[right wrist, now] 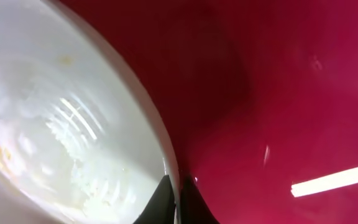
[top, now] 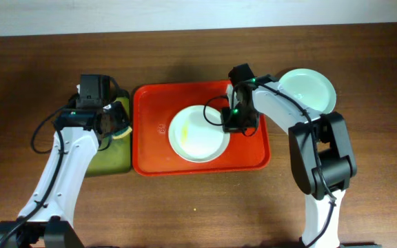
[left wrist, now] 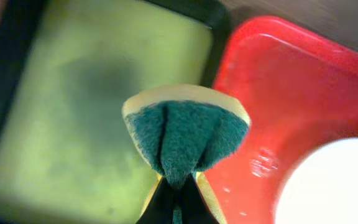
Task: Clean dirty plates on tray and stack at the side
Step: 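Pull the white plate toward the tray center and dip the left sponge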
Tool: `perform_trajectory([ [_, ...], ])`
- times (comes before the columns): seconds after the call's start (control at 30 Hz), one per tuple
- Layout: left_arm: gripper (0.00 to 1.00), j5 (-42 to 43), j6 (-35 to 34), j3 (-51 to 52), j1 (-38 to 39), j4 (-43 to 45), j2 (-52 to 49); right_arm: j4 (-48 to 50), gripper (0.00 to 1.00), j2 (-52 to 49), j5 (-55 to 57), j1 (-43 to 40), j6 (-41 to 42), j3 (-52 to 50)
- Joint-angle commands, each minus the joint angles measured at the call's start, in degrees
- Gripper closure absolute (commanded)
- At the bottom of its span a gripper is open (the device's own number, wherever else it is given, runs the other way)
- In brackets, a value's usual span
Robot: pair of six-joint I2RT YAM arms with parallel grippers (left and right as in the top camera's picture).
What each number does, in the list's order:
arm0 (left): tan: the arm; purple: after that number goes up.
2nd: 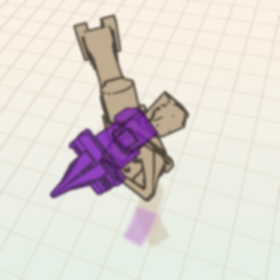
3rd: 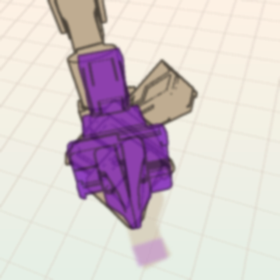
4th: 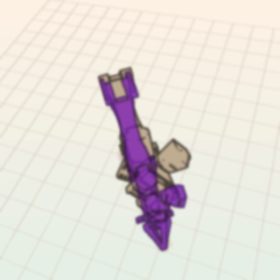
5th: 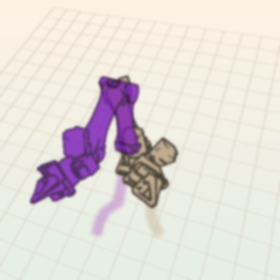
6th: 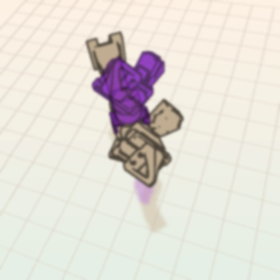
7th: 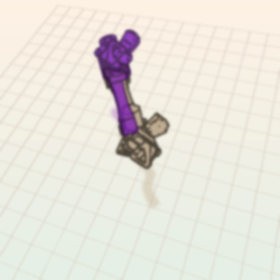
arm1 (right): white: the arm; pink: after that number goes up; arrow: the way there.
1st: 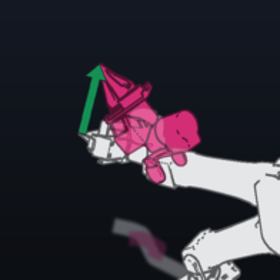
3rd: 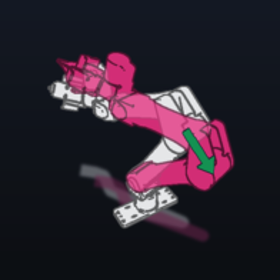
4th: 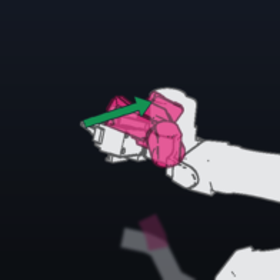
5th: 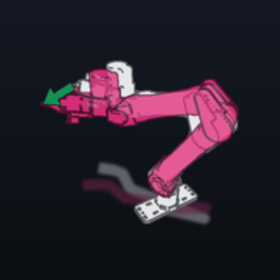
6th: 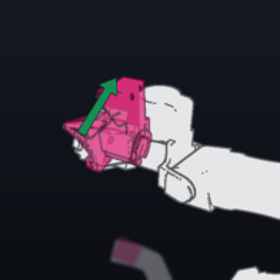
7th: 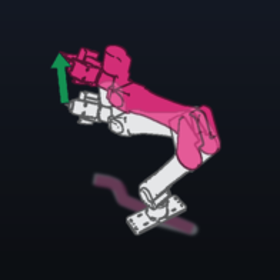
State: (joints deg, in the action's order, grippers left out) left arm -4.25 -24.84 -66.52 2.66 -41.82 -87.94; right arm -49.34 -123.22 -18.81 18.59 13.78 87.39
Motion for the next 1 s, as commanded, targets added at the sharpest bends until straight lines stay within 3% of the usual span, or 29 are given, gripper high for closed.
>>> perform_trajectory([
  [0.0, 1.00, 6.3, 1.0, 0.1, 1.0, 1.3, -0.2, 6.3, 0.96, -3.7, 0.6, 2.1, 4.4, -1.7],
  [0.17, 1.00, 6.4, 0.6, 0.1, 6.8, 5.1, -0.5, 10.9, 0.96, -3.7, 1.9, 3.9, 4.8, -1.9],
  [0.27, 1.00, 6.5, -7.0, 0.1, 11.6, 9.7, -4.6, 11.5, 0.96, -3.7, 2.1, 4.4, 5.4, -2.5],
  [0.4, 1.00, 6.5, -7.3, 0.1, 17.5, 16.0, -13.7, 11.2, 0.96, -3.7, 4.0, 4.4, 5.4, -2.8],
  [0.6, 1.00, 9.8, -7.3, 0.1, 20.3, 22.2, -21.0, 11.3, 0.96, -3.7, 4.1, 4.4, 5.4, -2.8],
  [0.73, 1.00, -3.1, -7.2, 0.1, 20.3, 17.9, -22.5, 11.2, 0.96, -3.7, 4.0, 4.4, 5.4, -2.8],
  [0.83, 1.00, -19.2, -5.7, 0.1, 20.3, 12.2, -22.8, 11.2, 0.96, -3.7, 4.0, 4.4, 5.4, -2.8],
  [0.97, 1.00, -21.6, 0.3, -2.0, 20.3, 12.0, -20.6, 11.1, 0.96, -3.7, 4.0, 4.4, 5.4, -2.8],
])
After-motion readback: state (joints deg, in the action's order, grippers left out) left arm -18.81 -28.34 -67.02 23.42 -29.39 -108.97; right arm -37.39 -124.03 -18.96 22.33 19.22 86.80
